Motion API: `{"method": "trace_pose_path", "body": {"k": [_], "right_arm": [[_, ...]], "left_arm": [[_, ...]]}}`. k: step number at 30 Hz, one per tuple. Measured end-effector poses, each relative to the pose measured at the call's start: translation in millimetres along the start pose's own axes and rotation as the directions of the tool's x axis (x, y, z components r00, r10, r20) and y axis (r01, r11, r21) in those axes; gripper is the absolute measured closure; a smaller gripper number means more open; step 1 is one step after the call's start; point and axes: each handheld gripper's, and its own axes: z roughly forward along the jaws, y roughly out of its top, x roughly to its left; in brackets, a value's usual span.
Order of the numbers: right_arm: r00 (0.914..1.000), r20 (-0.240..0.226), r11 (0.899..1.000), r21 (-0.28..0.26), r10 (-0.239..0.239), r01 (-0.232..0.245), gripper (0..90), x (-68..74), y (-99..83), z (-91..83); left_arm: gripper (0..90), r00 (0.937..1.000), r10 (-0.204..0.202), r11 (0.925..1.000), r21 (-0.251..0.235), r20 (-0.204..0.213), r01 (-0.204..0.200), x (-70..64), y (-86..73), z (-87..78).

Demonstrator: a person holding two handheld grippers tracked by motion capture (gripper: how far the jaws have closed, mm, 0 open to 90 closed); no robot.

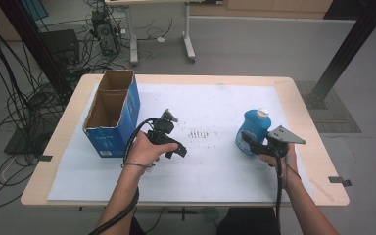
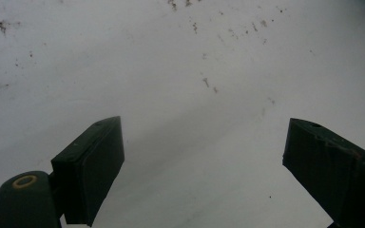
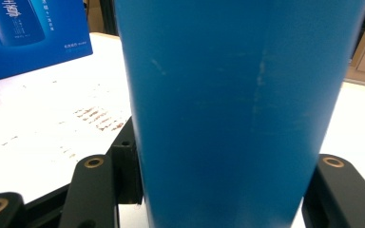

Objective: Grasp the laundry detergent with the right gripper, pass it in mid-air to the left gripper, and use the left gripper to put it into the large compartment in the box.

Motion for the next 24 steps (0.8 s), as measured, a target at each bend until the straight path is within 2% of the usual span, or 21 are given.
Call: {"method": "trace_pose_path", "body": {"k": [4,14,19,24], "right_arm": [[1.0,0.001,1.0,-0.002,0.001,-0.001,43.4,0.1,-0.3,0.0],[1.0,0.004,1.0,-0.006,0.002,-0.002,43.7,0.7,-0.5,-0.3],[1.0,0.006,1.0,0.005,-0.004,0.004,43.8,1.4,1.3,-0.4],[0.9998,-0.007,1.0,0.01,0.018,-0.018,43.9,2.1,4.8,-1.2]], "left_arm": [[11.1,0.9999,-0.006,1.0,0.002,-0.015,0.006,0.8,0.1,0.5],[10.6,0.9999,-0.009,0.9999,0.009,-0.007,0.009,2.0,-0.9,-0.1],[10.6,1.0,0.006,1.0,0.007,-0.008,-0.006,0.2,2.5,-5.1],[10.7,0.9993,0.036,0.9993,-0.001,-0.006,-0.036,-2.8,7.9,-14.5]]}}
